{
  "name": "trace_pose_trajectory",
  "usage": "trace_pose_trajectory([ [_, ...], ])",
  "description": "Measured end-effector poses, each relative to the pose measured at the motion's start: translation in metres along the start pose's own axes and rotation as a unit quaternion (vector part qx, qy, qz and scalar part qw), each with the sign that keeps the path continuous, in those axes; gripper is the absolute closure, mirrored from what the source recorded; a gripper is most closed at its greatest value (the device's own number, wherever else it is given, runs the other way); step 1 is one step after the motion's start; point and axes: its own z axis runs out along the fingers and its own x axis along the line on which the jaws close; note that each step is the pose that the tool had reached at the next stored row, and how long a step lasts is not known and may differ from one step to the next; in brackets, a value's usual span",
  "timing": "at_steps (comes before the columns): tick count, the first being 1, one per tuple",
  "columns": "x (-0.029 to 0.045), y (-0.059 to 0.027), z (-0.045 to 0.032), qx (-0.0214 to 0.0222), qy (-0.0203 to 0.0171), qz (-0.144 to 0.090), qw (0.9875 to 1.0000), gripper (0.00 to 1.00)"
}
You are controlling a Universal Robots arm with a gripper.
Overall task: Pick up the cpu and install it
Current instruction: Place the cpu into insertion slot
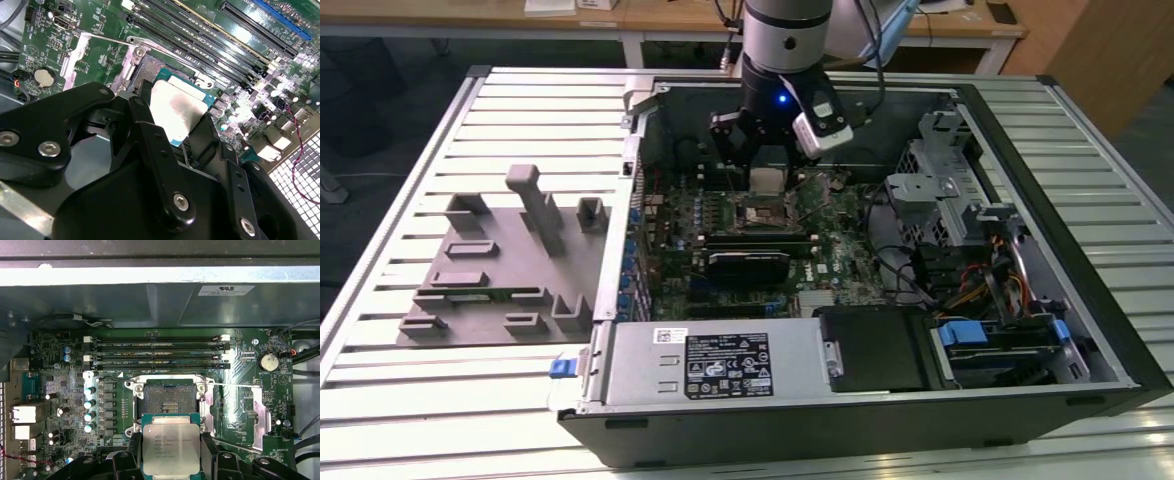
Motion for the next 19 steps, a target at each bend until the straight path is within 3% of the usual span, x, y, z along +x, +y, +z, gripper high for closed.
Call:
trace_pose_trajectory([
  [10, 0.0, 0.0, 0.0002, 0.0, -0.0001, 0.004, 1.0, 0.45],
  [15, 0.0, 0.0, 0.0003, 0.0001, -0.0008, 0.033, 0.9995, 0.45],
  [19, 0.0, 0.0, 0.0004, 0.0002, -0.0015, 0.062, 0.9981, 0.45],
])
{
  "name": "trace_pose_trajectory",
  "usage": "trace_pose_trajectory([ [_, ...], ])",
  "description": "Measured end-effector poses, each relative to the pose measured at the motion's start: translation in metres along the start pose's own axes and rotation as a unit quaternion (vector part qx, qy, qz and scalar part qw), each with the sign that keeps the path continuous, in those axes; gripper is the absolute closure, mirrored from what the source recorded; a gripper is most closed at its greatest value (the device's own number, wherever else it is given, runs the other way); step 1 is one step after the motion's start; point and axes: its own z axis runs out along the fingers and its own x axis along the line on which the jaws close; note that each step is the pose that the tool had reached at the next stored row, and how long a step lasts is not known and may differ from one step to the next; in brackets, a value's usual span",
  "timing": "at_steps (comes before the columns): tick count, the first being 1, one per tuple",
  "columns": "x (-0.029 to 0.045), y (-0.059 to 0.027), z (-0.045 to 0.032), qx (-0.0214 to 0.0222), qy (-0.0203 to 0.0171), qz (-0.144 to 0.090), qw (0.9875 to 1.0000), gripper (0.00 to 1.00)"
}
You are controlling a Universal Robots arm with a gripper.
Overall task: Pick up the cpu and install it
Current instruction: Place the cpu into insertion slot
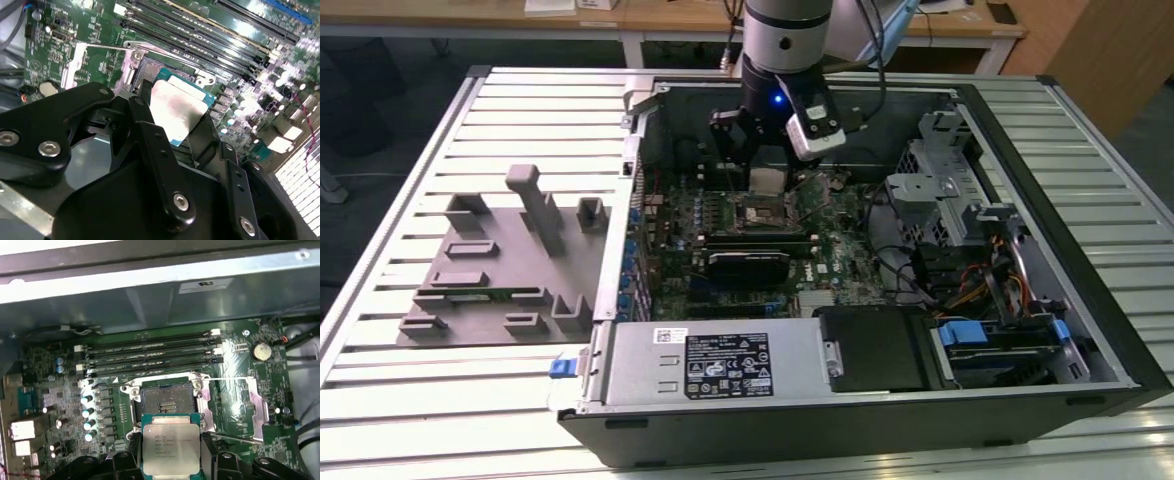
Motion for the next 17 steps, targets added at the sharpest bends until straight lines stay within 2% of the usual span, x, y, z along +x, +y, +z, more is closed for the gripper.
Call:
trace_pose_trajectory([
  [5, 0.0, 0.0, 0.0001, 0.0001, -0.001, 0.042, 0.9991, 0.45],
  [9, 0.0, 0.0, 0.0003, 0.0002, -0.0019, 0.078, 0.997, 0.45],
  [13, 0.0, 0.0, 0.0005, 0.0003, -0.0028, 0.114, 0.9934, 0.45],
  [17, 0.0, 0.0, 0.0006, 0.0004, -0.0037, 0.15, 0.9887, 0.45],
])
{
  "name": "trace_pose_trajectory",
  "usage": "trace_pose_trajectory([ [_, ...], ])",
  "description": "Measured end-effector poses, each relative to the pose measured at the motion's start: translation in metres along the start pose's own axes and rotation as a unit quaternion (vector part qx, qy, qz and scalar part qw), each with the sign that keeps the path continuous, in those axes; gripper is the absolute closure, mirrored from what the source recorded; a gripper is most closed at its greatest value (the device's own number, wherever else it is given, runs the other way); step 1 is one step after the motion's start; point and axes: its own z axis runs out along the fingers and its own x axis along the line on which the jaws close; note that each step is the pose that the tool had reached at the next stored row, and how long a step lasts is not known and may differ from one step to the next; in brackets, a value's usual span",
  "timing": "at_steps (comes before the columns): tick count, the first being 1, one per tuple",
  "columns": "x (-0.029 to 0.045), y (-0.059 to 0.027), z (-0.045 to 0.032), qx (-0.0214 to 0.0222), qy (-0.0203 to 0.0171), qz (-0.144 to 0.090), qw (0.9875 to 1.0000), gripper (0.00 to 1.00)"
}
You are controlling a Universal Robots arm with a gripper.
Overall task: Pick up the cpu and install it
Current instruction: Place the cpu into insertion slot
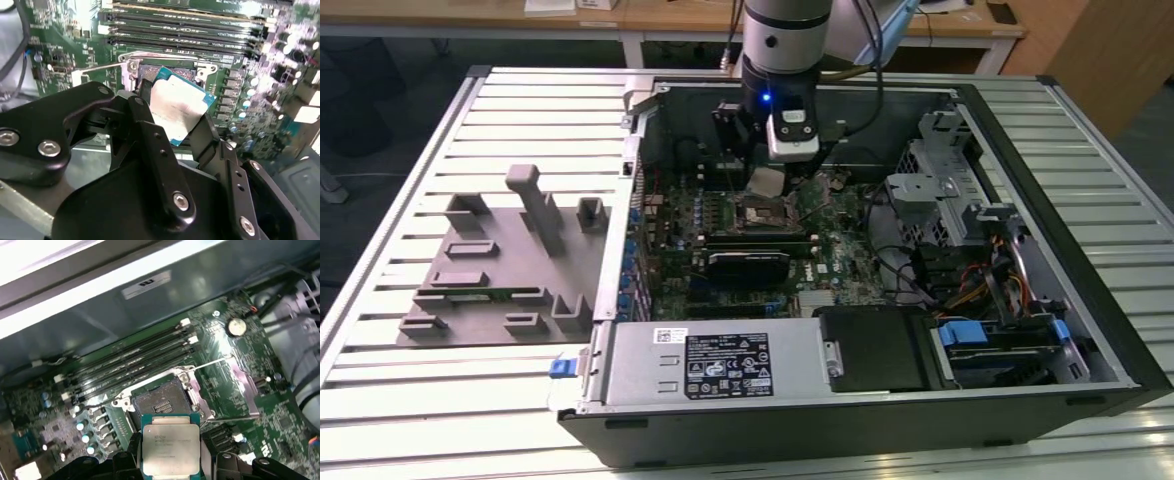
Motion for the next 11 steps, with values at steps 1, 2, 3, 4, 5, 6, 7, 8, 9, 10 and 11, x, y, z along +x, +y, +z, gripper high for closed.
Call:
trace_pose_trajectory([
  [1, 0.0, 0.0, 0.0001, 0.0, -0.0003, 0.01, 1.0, 0.45],
  [2, 0.0, 0.0, 0.0001, 0.0, -0.0004, 0.019, 0.9998, 0.45],
  [3, 0.0, 0.0, 0.0001, 0.0001, -0.0007, 0.028, 0.9996, 0.45],
  [4, 0.0, 0.0, 0.0001, 0.0001, -0.0009, 0.037, 0.9993, 0.45],
  [5, 0.0, 0.0, 0.0002, 0.0001, -0.0011, 0.045, 0.999, 0.45],
  [6, 0.0, 0.0, 0.0002, 0.0001, -0.0013, 0.055, 0.9985, 0.45],
  [7, 0.0, 0.0, 0.0002, 0.0002, -0.0016, 0.063, 0.998, 0.45],
  [8, 0.0, 0.0, 0.0003, 0.0002, -0.0018, 0.073, 0.9973, 0.45],
  [9, 0.0, 0.0, 0.0003, 0.0002, -0.002, 0.082, 0.9966, 0.45],
  [10, 0.0, 0.0, 0.0003, 0.0003, -0.0022, 0.091, 0.9958, 0.45],
  [11, 0.0, 0.0, 0.0004, 0.0003, -0.0025, 0.1, 0.9949, 0.45],
])
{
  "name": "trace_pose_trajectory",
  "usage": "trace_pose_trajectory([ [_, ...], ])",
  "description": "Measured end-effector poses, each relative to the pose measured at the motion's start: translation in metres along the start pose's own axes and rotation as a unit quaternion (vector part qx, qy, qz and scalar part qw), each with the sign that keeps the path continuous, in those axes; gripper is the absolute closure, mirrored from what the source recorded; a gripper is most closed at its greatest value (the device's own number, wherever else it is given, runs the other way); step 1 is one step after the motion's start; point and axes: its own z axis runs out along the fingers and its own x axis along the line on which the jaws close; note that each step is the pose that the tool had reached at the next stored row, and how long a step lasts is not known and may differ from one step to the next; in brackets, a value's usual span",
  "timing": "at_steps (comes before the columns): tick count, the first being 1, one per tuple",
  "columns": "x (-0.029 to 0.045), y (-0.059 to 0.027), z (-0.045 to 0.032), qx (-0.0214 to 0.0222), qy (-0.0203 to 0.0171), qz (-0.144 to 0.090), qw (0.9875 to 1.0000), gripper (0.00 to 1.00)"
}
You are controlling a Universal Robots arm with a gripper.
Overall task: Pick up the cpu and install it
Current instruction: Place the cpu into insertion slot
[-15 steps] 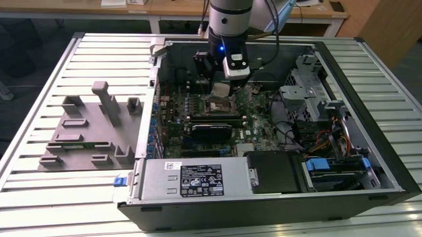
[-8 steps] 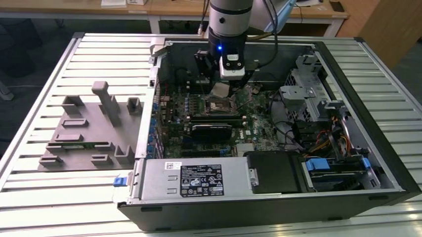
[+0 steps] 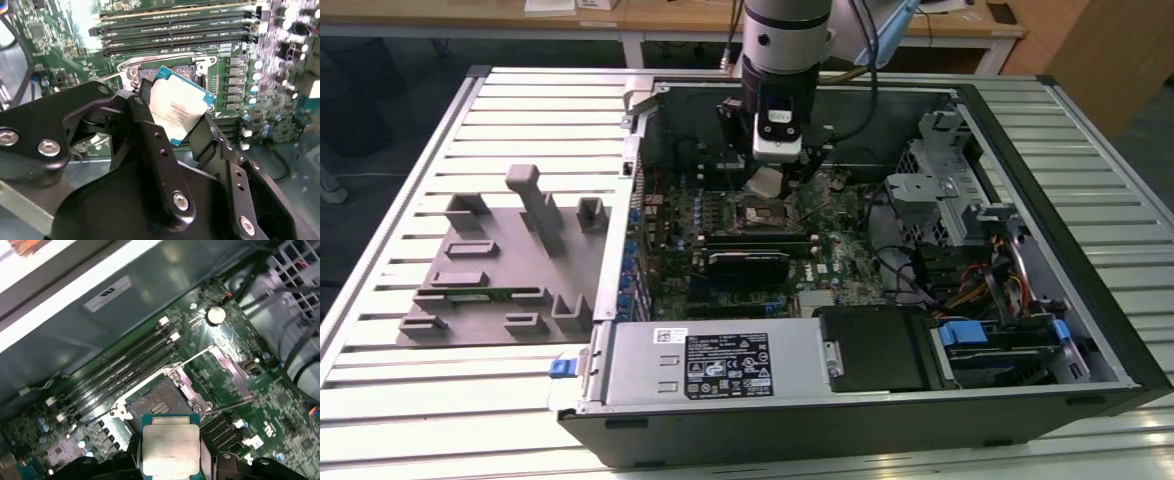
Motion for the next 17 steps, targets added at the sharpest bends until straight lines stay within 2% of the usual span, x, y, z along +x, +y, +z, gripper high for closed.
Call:
trace_pose_trajectory([
  [5, 0.0, 0.0, 0.0002, 0.0002, -0.0011, 0.044, 0.999, 0.45],
  [9, 0.0, 0.0, 0.0004, 0.0002, -0.0019, 0.08, 0.9968, 0.45],
  [12, 0.0, 0.0, 0.0005, 0.0004, -0.0026, 0.108, 0.9942, 0.45],
  [17, 0.0, 0.0, 0.0007, 0.0004, -0.0037, 0.153, 0.9883, 0.45],
])
